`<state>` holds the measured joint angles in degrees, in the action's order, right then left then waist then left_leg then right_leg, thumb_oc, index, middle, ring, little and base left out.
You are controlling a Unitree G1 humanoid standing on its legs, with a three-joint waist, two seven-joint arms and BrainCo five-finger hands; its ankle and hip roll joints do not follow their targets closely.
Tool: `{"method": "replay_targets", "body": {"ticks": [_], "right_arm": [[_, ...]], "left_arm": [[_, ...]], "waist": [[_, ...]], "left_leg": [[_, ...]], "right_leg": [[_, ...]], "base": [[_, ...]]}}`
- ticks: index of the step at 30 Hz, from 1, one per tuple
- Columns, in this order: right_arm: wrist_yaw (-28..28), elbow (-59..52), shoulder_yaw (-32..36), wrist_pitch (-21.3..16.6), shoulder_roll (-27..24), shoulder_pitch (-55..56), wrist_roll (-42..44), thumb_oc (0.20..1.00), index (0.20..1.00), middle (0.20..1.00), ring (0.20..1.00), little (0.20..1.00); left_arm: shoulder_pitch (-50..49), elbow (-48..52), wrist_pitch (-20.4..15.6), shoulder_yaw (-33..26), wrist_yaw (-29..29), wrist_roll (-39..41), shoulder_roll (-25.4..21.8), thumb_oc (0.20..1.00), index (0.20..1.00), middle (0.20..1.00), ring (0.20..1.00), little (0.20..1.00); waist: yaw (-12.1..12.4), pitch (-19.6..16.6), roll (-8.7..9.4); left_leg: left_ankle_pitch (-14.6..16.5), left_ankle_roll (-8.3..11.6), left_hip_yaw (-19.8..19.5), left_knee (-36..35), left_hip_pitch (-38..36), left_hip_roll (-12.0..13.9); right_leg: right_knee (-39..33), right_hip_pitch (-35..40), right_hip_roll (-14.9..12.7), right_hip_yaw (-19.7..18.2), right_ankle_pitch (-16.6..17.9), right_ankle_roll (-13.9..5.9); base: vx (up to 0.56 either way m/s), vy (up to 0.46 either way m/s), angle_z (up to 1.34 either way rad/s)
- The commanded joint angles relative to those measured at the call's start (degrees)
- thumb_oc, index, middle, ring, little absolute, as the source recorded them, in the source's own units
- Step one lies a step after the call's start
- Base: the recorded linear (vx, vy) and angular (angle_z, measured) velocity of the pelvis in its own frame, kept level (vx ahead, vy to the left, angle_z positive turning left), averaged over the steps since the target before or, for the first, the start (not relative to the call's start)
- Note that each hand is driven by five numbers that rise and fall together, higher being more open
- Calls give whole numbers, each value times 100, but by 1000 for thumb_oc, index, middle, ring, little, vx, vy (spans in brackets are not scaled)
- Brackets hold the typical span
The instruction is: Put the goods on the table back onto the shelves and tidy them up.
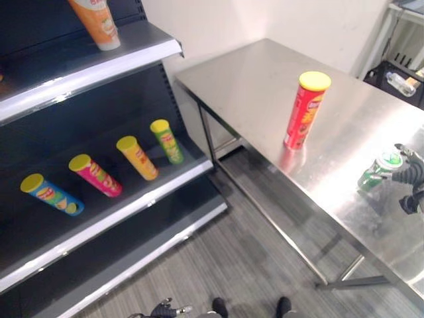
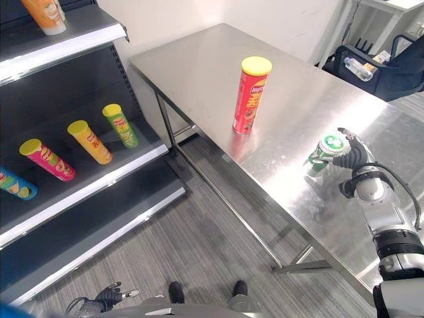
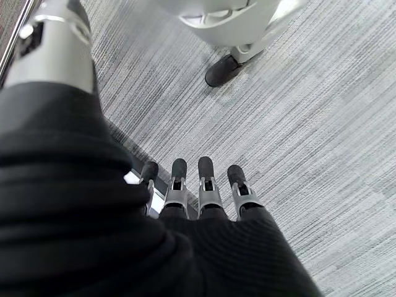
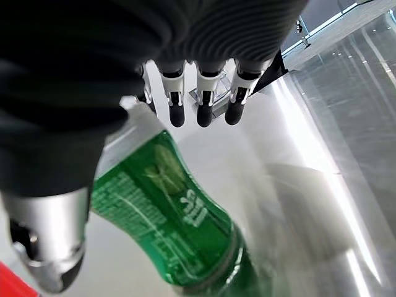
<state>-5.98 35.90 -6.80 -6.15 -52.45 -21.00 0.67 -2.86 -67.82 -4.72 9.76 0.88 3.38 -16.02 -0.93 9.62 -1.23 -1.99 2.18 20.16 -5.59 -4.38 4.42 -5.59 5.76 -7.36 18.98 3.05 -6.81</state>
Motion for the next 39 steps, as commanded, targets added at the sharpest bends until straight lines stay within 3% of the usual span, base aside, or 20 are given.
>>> {"method": "replay_targets", "body": {"ticks": [1, 2, 3, 4, 5, 16, 19, 21, 26, 33, 39], "right_arm": [[-244, 282, -326, -69, -29, -658, 149, 1000, 1000, 1000, 1000, 1000], [-247, 302, -349, -73, -20, -684, 155, 1000, 1000, 1000, 1000, 1000], [-240, 314, -365, -74, -17, -701, 163, 944, 944, 944, 944, 944], [-240, 314, -366, -75, -17, -702, 164, 498, 498, 498, 498, 498], [-224, 370, -431, -74, -10, -741, 157, 200, 200, 200, 200, 200], [-238, -97, -363, -85, -123, -535, -144, 200, 200, 200, 200, 200], [-361, -671, 44, -132, -161, -179, -204, 200, 200, 200, 200, 200], [-418, -1616, 619, -222, -175, 354, -334, 200, 200, 200, 200, 200], [-248, -3126, 1271, -445, -30, 1051, -451, 200, 200, 200, 200, 200], [108, -4348, 1045, -738, -189, 862, -511, 200, 200, 200, 200, 200], [417, -5237, 776, -997, -348, 445, -15, 200, 200, 200, 200, 200]], "left_arm": [[224, -133, -9, 202, 67, 16, -38, 1000, 1000, 1000, 1000, 1000], [222, -128, -12, 200, 70, 24, -41, 1000, 1000, 1000, 1000, 1000], [223, -125, -14, 201, 73, 28, -43, 1000, 1000, 1000, 1000, 1000], [223, -125, -14, 200, 73, 28, -42, 1000, 1000, 1000, 1000, 1000], [220, -135, -18, 195, 77, 33, -52, 1000, 1000, 1000, 1000, 1000], [186, -119, -4, 123, 89, -18, -37, 1000, 1000, 1000, 1000, 1000], [185, -110, 11, 28, 106, -60, -23, 1000, 1000, 1000, 1000, 1000], [176, -112, 32, -120, 121, -119, 1, 1000, 1000, 1000, 1000, 1000], [151, 29, 32, -220, 71, -175, 46, 1000, 1000, 1000, 1000, 1000], [60, 137, 38, -193, -55, -324, 18, 1000, 1000, 1000, 1000, 1000], [43, 189, 8, -228, -42, -257, 30, 1000, 1000, 1000, 1000, 1000]], "waist": [[194, -181, 55], [199, -181, 51], [204, -183, 51], [203, -183, 51], [216, -189, 54], [204, -211, 107], [157, -208, 116], [96, -204, 116], [84, -186, 113], [220, -92, 131], [357, 103, 173]], "left_leg": [[-293, 658, 264, 84, -87, 441], [-291, 656, 262, 83, -91, 439], [-288, 655, 251, 82, -96, 436], [-288, 655, 250, 82, -96, 436], [-283, 652, 230, 84, -101, 433], [-233, 640, 222, 100, -157, 438], [-216, 633, 232, 116, -177, 449], [-219, 641, 254, 148, -195, 484], [-292, 730, 225, 271, -118, 621], [-577, 893, 105, 455, 108, 929], [-720, 973, -187, 1235, 646, 1101]], "right_leg": [[438, 66, -81, -84, -591, -240], [439, 74, -83, -72, -591, -242], [439, 78, -86, -75, -591, -241], [439, 78, -86, -74, -592, -241], [432, 94, -90, -67, -595, -240], [456, 130, -78, -27, -616, -241], [484, 129, -69, -34, -639, -237], [512, 144, -53, -37, -685, -217], [485, 183, 56, -45, -775, -132], [251, 285, 367, -25, -831, 22], [145, 432, 509, 93, -886, 178]], "base": [[16, 0, 12], [24, 0, 11], [12, -1, 9], [22, -4, 3], [0, 0, 0], [0, -1, 0], [0, 0, 0], [-21, -45, -1], [-36, -81, 0], [-64, -120, 2], [-57, -111, 18]]}}
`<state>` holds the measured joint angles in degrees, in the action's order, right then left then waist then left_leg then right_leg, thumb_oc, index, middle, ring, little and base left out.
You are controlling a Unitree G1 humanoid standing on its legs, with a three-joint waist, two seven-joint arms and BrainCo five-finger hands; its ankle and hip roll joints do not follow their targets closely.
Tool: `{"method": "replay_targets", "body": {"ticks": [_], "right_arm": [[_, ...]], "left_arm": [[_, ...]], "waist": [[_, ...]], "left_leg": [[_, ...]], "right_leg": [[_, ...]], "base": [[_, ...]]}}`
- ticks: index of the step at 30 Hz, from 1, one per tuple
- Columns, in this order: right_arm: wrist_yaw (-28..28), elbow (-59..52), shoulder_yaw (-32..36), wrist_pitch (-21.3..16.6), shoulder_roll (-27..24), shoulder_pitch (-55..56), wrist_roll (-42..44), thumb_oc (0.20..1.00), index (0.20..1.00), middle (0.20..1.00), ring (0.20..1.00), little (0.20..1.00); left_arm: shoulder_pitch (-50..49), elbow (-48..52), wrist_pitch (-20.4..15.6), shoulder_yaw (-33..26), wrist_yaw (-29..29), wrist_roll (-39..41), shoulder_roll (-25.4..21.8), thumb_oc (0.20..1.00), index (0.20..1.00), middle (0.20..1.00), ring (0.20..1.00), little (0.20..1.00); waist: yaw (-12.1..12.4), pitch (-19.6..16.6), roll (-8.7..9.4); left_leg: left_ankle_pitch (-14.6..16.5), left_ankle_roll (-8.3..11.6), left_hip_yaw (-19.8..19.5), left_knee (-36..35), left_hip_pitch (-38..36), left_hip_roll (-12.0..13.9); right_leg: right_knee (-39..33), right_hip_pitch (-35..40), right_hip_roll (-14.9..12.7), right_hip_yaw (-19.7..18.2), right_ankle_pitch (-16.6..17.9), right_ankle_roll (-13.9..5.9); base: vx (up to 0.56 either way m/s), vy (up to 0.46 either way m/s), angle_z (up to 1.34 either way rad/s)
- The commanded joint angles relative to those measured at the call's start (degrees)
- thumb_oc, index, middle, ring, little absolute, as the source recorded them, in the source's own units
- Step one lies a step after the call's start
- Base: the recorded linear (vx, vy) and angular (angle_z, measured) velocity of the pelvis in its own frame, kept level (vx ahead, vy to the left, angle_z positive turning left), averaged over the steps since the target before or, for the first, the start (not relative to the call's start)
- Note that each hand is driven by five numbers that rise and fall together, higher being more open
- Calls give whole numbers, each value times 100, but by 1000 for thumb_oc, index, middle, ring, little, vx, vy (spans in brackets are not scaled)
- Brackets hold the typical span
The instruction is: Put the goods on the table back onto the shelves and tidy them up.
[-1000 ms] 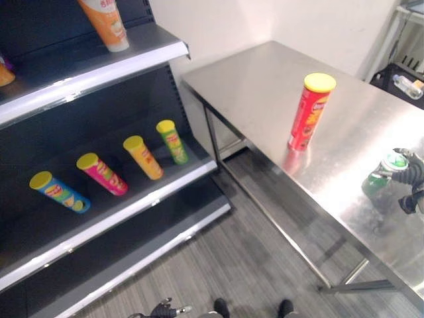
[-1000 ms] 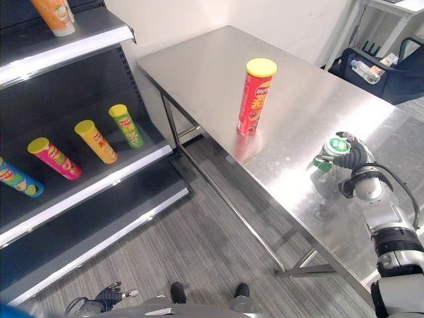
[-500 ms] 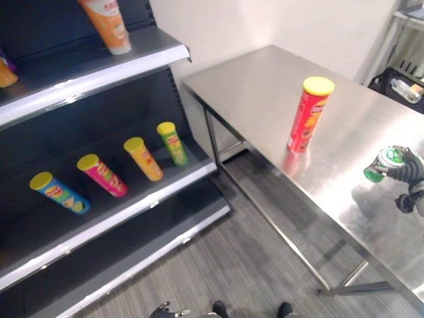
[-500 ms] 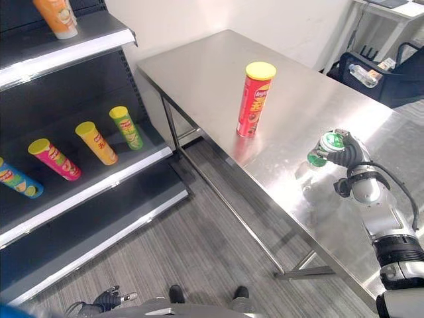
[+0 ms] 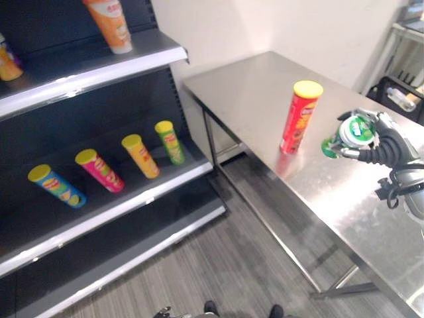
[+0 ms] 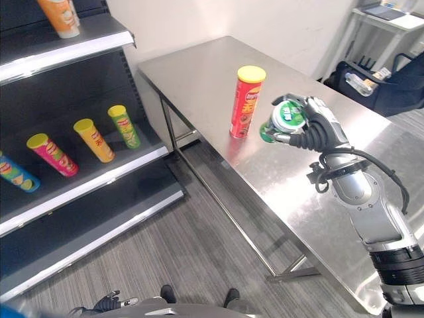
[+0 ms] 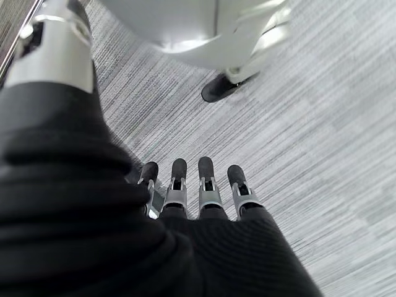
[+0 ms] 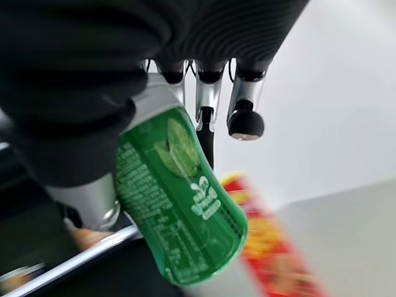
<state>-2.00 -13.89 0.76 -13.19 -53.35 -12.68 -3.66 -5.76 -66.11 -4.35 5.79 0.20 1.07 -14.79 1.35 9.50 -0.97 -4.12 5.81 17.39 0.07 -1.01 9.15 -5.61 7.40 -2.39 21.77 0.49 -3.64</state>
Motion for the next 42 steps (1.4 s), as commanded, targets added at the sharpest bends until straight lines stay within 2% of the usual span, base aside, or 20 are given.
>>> {"method": "replay_targets", "body": {"ticks": [1, 5, 7, 8, 11, 13, 15, 20, 23, 26, 27, 28, 29, 31, 33, 34, 35, 36, 39, 42], "right_arm": [[16, -313, 11, -315, -272, -421, 449, 200, 200, 200, 200, 200], [-73, -366, -1, -274, -336, -589, 388, 200, 200, 200, 200, 200], [-91, -385, -9, -276, -342, -624, 389, 200, 200, 200, 200, 200], [-106, -403, 25, -282, -381, -619, 417, 200, 200, 200, 200, 200], [-126, -409, 159, -265, -478, -514, 384, 200, 200, 200, 200, 200], [-134, -419, 185, -254, -520, -502, 339, 200, 200, 200, 200, 200], [-167, -405, 148, -202, -461, -518, 308, 200, 200, 200, 200, 200], [-184, -361, 87, -186, -452, -590, 291, 200, 200, 200, 200, 200], [-299, -121, -249, -58, -377, -905, 15, 200, 200, 200, 200, 200], [-275, -148, -410, 10, -353, -1109, -97, 200, 200, 200, 200, 200], [-292, -196, -505, 19, -381, -1210, -130, 200, 200, 200, 200, 200], [-291, -193, -518, 23, -381, -1230, -130, 200, 200, 200, 200, 200], [-237, -300, -624, 36, -545, -1405, -149, 200, 200, 200, 200, 200], [-214, -332, -746, 32, -628, -1602, -101, 200, 200, 200, 200, 200], [-116, -446, -1031, -9, -831, -2115, 188, 200, 200, 200, 200, 200], [-118, -438, -1047, -10, -832, -2133, 189, 200, 200, 200, 200, 200], [-57, -452, -1230, 3, -953, -2410, 244, 200, 200, 200, 200, 200], [-44, -434, -1390, 9, -1019, -2582, 233, 200, 200, 200, 200, 200], [-19, -388, -1711, 23, -1220, -2985, 215, 200, 200, 200, 200, 200], [-1, -345, -1802, 28, -1353, -3169, 221, 200, 200, 200, 200, 200]], "left_arm": [[339, 48, -35, 172, 35, 7, -82, 1000, 1000, 1000, 1000, 1000], [320, 164, -53, 189, 74, 116, -23, 1000, 1000, 1000, 1000, 1000], [317, 145, -62, 172, 93, 121, -13, 1000, 1000, 1000, 1000, 1000], [309, 154, -63, 163, 108, 111, -31, 1000, 1000, 1000, 1000, 1000], [249, 92, -54, 145, 100, 56, -6, 1000, 1000, 1000, 1000, 1000], [251, 33, -56, 154, 98, 24, 8, 1000, 1000, 1000, 1000, 1000], [277, 4, -71, 210, 106, 8, 8, 1000, 1000, 1000, 1000, 1000], [303, 10, -77, 234, 110, 13, 2, 1000, 1000, 1000, 1000, 1000], [491, 100, -67, 387, 131, 0, -111, 1000, 1000, 1000, 1000, 1000], [553, 204, -23, 446, 129, 11, -207, 1000, 1000, 1000, 1000, 1000], [604, 276, 2, 508, 134, 2, -296, 1000, 1000, 1000, 1000, 1000], [606, 281, 6, 498, 132, 4, -295, 1000, 1000, 1000, 1000, 1000], [652, 344, -8, 522, 113, 26, -337, 1000, 1000, 1000, 1000, 1000], [680, 336, -20, 527, 98, 19, -327, 1000, 1000, 1000, 1000, 1000], [749, 271, -47, 611, 58, -42, -336, 1000, 1000, 1000, 1000, 1000], [749, 270, -47, 605, 58, -43, -331, 1000, 1000, 1000, 1000, 1000], [801, 238, -68, 651, 14, -94, -339, 1000, 1000, 1000, 1000, 1000], [814, 205, -70, 641, -3, -133, -353, 1000, 1000, 1000, 1000, 1000], [818, 142, -89, 666, -27, -189, -358, 1000, 1000, 1000, 1000, 1000], [802, 124, -84, 714, -34, -201, -355, 1000, 1000, 1000, 1000, 1000]], "waist": [[136, 146, 154], [59, 139, 132], [19, 107, 118], [-51, 39, 74], [-149, -121, -59], [-163, -162, -87], [-67, -203, -62], [-62, -205, -22], [61, -262, 65], [-24, -184, 125], [-125, -107, 153], [-118, -114, 155], [-186, -73, 155], [-195, -73, 110], [-293, -56, 128], [-298, -53, 123], [-379, 3, 155], [-395, 13, 171], [-394, -19, 236], [-348, -86, 285]], "left_leg": [[-516, 602, 125, 768, 380, 667], [-864, 761, 808, 664, 371, 1298], [-990, 809, 1008, 454, 256, 1402], [-1099, 838, 1393, 292, 128, 1615], [-1152, 865, 1842, 46, -99, 1692], [-1109, 856, 1936, -29, -103, 1671], [-859, 781, 1874, 197, 98, 1423], [-754, 716, 1847, 284, 160, 1321], [-296, 294, 1753, 229, 205, 618], [-58, 1, 1596, -19, 41, 131], [6, -105, 1450, -160, 0, -37], [1, -110, 1465, -176, 7, -44], [-3, -107, 1317, -328, -43, -111], [-17, -76, 1276, -401, -74, -109], [86, -45, 1025, -467, -153, -215], [86, -44, 1025, -467, -155, -213], [58, -79, 942, -479, -190, -244], [83, -62, 875, -482, -229, -242], [102, -45, 669, -437, -244, -277], [174, -31, 516, -343, -263, -287]], "right_leg": [[158, 279, 3, -134, -645, -124], [182, 325, -122, 254, -713, -201], [196, 326, -165, 352, -716, -242], [220, 307, -235, 550, -698, -272], [287, 342, -326, 789, -687, -314], [337, 356, -385, 853, -692, -337], [483, 523, -734, 1009, -681, -395], [535, 563, -865, 1055, -683, -433], [1519, 430, -1686, 1303, -575, -592], [2626, -18, -2212, 1090, -189, -644], [3015, -390, -2159, 646, -136, -670], [3063, -440, -2172, 614, -155, -667], [2719, -802, -1781, 4, -470, -628], [2334, -819, -1592, -157, -521, -612], [1248, -1048, -1181, -790, -259, -726], [1240, -1043, -1178, -790, -253, -726], [856, -1391, -932, -1345, 70, -784], [738, -1509, -859, -1581, 170, -818], [610, -1549, -822, -1807, 307, -833], [540, -1340, -815, -1720, 274, -775]], "base": [[-19, -38, 65], [19, 51, 57], [30, 100, 47], [24, 88, 31], [72, 172, 58], [131, 234, 50], [198, 321, 109], [63, 110, 49], [205, 454, 9], [119, 296, 60], [56, 153, 71], [63, 63, 64], [50, -36, 44], [71, -62, 32], [90, -81, 41], [40, -92, 49], [32, -105, 66], [53, -146, 51], [58, -108, 58], [53, -110, 42]]}}
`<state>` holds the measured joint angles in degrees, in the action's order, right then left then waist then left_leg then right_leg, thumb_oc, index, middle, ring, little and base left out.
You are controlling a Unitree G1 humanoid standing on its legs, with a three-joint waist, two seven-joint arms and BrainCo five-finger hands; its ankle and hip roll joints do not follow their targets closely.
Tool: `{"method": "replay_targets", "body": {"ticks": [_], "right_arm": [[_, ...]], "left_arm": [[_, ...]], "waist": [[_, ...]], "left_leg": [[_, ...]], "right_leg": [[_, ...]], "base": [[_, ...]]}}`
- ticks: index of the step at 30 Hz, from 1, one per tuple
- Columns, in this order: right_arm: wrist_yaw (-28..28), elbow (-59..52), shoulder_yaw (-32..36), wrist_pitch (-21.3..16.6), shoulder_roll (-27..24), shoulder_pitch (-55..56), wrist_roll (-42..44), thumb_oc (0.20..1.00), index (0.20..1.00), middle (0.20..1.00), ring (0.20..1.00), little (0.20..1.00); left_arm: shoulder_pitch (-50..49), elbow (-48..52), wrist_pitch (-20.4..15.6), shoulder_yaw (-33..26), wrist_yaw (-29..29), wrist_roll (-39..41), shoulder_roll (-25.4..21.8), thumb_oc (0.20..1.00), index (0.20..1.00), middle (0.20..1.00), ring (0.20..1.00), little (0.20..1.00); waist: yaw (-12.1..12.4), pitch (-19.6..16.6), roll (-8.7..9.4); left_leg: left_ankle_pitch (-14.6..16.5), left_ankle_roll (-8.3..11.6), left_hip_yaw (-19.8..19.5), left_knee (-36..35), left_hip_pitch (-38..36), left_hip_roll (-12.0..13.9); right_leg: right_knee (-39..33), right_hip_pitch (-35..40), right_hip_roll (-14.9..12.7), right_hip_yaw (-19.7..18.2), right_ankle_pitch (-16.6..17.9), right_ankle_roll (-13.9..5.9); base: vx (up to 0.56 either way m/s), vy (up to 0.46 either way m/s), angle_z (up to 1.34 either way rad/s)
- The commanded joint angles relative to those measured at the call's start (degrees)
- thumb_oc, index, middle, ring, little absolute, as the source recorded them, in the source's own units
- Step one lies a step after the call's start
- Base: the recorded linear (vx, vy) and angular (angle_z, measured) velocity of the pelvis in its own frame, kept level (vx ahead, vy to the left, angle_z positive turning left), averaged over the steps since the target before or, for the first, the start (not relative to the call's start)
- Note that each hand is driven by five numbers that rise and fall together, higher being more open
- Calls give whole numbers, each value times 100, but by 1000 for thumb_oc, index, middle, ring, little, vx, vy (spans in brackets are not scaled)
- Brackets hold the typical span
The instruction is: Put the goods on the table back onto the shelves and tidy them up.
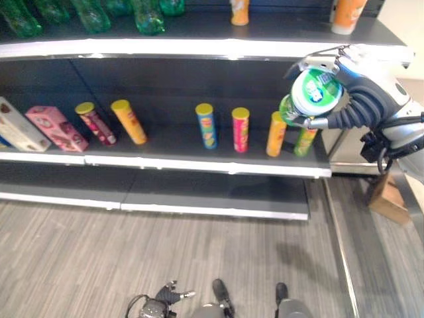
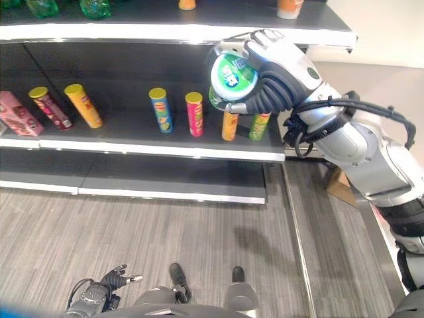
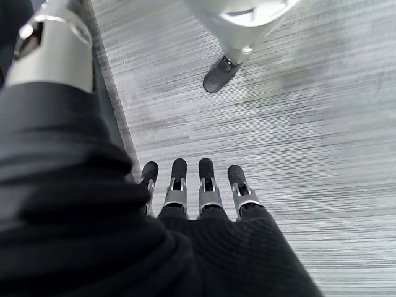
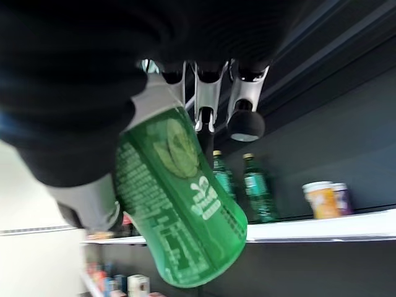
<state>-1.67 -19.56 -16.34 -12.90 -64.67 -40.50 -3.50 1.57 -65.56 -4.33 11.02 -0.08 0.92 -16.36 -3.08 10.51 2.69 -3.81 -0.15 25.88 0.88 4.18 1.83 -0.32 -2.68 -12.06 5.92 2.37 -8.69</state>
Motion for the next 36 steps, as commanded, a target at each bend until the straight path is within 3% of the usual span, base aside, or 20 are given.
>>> {"method": "replay_targets", "body": {"ticks": [1, 2, 8, 12, 15, 19, 23, 25, 26, 28, 36], "right_arm": [[-9, 214, -114, -17, -269, -439, 238, 200, 200, 200, 200, 200], [46, 220, -259, -28, -359, -673, 324, 200, 200, 200, 200, 200], [104, 465, -750, -61, -442, -1394, 638, 200, 200, 200, 200, 200], [70, 1548, -1859, 57, -460, -2503, 696, 200, 200, 200, 200, 200], [21, 1940, -2154, 105, -499, -2791, 639, 200, 200, 200, 200, 200], [-89, 3327, -2756, 276, -392, -3316, 492, 200, 200, 200, 200, 200], [-120, 4091, -2902, 364, -291, -3464, 476, 200, 200, 200, 200, 200], [-196, 4944, -2991, 455, -233, -3655, 485, 200, 200, 200, 200, 200], [-197, 4952, -3004, 451, -229, -3668, 487, 200, 200, 200, 200, 200], [-270, 5898, -2768, 560, 4, -3636, 780, 200, 200, 200, 200, 200], [-322, 7820, -2646, 786, 854, -4046, 919, 200, 200, 200, 200, 200]], "left_arm": [[41, 44, -77, 184, -1, -182, -185, 1000, 1000, 1000, 1000, 1000], [-47, 25, -54, 177, 4, -128, -161, 1000, 1000, 1000, 1000, 1000], [-197, -66, 1, 196, 29, -50, -67, 1000, 1000, 1000, 1000, 1000], [-212, -129, 18, 241, 103, 100, -91, 1000, 1000, 1000, 1000, 1000], [-257, -133, 31, 215, 111, 195, -127, 1000, 1000, 1000, 1000, 1000], [-359, -259, 75, 164, 106, 323, -198, 1000, 1000, 1000, 1000, 1000], [-450, -303, 88, 136, 80, 405, -211, 1000, 1000, 1000, 1000, 1000], [-501, -345, 95, 177, 50, 479, -205, 1000, 1000, 1000, 1000, 1000], [-501, -345, 95, 175, 50, 479, -201, 1000, 1000, 1000, 1000, 1000], [-535, -376, 99, 203, 28, 535, -188, 1000, 1000, 1000, 1000, 1000], [-489, -424, 66, 260, 24, 634, -177, 1000, 1000, 1000, 1000, 1000]], "waist": [[125, -252, -82], [185, -377, -101], [270, -459, -125], [423, -497, -63], [488, -485, -53], [665, -443, -58], [758, -436, -87], [830, -420, -140], [820, -419, -143], [827, -405, -173], [886, -505, -220]], "left_leg": [[123, 591, -360, -409, -773, 477], [120, 665, -425, -354, -786, 576], [92, 817, -607, -173, -791, 763], [-6, 942, -726, -110, -773, 901], [-61, 1010, -809, -68, -735, 975], [-202, 1179, -1056, 13, -706, 1153], [-361, 1263, -1213, 19, -660, 1211], [-689, 1403, -1312, 15, -545, 1318], [-692, 1404, -1321, 15, -541, 1317], [-896, 1477, -1119, 49, -445, 1454], [-974, 1476, -928, -31, -555, 1474]], "right_leg": [[-57, -268, 179, -74, 102, -251], [-202, -15, 245, 181, 74, -217], [-373, 441, 352, 599, -51, -108], [-381, 670, 427, 881, -201, 23], [-350, 741, 445, 1023, -284, 77], [-279, 1062, 519, 1395, -529, 230], [-236, 1197, 557, 1630, -622, 302], [-222, 1314, 587, 1891, -715, 363], [-223, 1316, 587, 1899, -716, 364], [-229, 1462, 601, 2096, -873, 381], [-253, 1562, 688, 2174, -977, 452]], "base": [[179, -323, 31], [125, -213, 21], [73, -157, 48], [46, -163, 36], [15, -139, 28], [25, -142, 46], [30, -133, 30], [6, -128, 30], [68, -111, 51], [75, -108, 78], [48, -44, 28]]}}
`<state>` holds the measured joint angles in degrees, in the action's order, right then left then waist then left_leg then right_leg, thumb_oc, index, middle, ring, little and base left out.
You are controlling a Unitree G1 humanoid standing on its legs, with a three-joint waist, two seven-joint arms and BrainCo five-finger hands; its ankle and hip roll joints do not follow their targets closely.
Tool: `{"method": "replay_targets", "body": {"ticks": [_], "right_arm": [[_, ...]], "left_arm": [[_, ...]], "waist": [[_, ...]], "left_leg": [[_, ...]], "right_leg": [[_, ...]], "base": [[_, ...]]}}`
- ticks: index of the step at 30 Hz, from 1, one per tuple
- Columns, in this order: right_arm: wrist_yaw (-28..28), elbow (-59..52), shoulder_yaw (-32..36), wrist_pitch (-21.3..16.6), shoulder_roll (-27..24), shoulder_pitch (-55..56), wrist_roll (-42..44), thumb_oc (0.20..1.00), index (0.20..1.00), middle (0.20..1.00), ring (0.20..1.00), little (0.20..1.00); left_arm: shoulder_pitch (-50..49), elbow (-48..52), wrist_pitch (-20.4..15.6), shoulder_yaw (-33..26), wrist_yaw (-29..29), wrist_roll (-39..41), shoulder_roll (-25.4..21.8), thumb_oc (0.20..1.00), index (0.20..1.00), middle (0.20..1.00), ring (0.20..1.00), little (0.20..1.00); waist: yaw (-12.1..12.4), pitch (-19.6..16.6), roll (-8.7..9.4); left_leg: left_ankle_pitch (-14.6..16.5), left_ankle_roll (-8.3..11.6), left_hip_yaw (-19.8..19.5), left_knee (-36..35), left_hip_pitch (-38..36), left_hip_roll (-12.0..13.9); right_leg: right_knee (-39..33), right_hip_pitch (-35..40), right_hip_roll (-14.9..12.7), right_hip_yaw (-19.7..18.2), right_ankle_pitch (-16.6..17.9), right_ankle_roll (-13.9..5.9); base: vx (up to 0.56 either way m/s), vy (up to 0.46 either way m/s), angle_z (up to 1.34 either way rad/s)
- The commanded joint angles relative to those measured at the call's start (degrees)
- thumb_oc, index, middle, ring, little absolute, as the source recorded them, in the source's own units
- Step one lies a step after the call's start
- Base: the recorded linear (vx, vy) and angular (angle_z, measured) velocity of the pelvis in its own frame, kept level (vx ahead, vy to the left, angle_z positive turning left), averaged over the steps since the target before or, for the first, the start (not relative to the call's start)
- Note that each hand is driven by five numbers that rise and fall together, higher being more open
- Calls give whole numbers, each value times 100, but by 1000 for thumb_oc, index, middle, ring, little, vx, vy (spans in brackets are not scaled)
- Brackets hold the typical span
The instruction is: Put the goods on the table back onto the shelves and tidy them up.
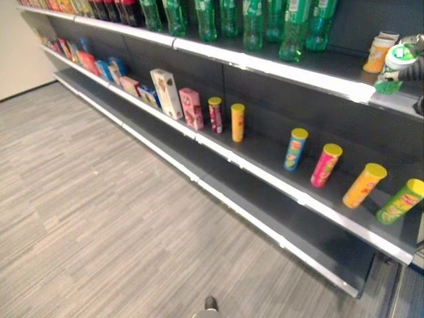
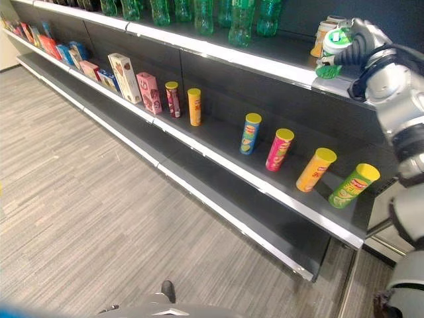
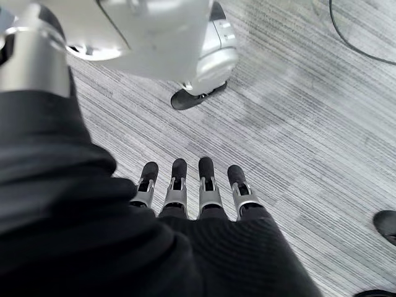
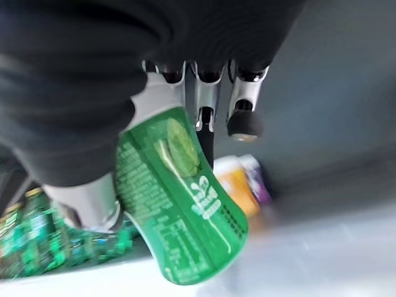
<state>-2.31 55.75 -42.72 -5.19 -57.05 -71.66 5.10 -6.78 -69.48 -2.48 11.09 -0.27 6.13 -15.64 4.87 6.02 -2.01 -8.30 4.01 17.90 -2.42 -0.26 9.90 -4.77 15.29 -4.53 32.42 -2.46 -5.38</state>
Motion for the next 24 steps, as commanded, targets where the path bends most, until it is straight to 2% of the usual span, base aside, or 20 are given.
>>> {"method": "replay_targets", "body": {"ticks": [1, 7, 24], "right_arm": [[-296, 481, 11, 41, 169, -981, 39, 200, 200, 200, 200, 200], [-532, 935, 97, 94, 131, -1152, -148, 200, 200, 200, 200, 200], [-643, 1552, -426, 162, -19, -1709, -601, 200, 200, 200, 200, 200]], "left_arm": [[365, -3, -137, 262, 53, 144, -268, 1000, 1000, 1000, 1000, 1000], [456, 206, -137, 407, 68, 237, -305, 1000, 1000, 1000, 1000, 1000], [279, 243, -175, 417, 56, 115, -291, 1000, 1000, 1000, 1000, 1000]], "waist": [[123, -60, 242], [200, -41, 121], [350, -50, -100]], "left_leg": [[-559, 1071, -142, 289, -109, 666], [-842, 1099, -261, 187, 1, 672], [-627, 1076, -409, -82, -52, 406]], "right_leg": [[179, -209, -59, -447, -510, 132], [275, -113, -104, -47, -569, 145], [418, -156, -219, 152, -663, 124]], "base": [[46, -52, 6], [29, -25, 33], [35, -5, 5]]}}
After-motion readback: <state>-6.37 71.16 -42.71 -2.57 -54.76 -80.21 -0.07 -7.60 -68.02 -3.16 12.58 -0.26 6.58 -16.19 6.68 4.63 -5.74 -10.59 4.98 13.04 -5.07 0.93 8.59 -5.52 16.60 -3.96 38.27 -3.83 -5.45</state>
